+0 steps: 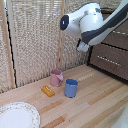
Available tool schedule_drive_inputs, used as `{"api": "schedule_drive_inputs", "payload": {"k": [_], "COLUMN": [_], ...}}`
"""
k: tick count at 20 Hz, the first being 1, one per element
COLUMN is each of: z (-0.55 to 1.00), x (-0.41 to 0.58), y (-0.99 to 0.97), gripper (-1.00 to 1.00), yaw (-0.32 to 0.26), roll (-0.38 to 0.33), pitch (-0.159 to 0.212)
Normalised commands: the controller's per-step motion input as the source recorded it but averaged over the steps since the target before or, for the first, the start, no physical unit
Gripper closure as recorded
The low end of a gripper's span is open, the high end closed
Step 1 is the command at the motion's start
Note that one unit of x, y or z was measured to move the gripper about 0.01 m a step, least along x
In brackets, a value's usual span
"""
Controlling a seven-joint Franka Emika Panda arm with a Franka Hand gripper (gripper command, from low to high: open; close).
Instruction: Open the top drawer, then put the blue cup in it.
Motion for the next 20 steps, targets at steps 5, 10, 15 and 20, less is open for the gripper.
{"api": "schedule_drive_inputs", "payload": {"k": [5,10,15,20], "z": [0.21,0.23,0.14,0.1], "x": [-0.018,-0.019,0.0,0.023], "y": [-0.71,-0.78,-0.69,-0.75], "gripper": [-1.0,-1.0,-1.0,-1.0], "yaw": [0.081,0.041,0.005,0.029], "roll": [-0.151,-0.118,-0.043,-0.003], "pitch": [-0.12,-0.095,-0.012,0.028]}}
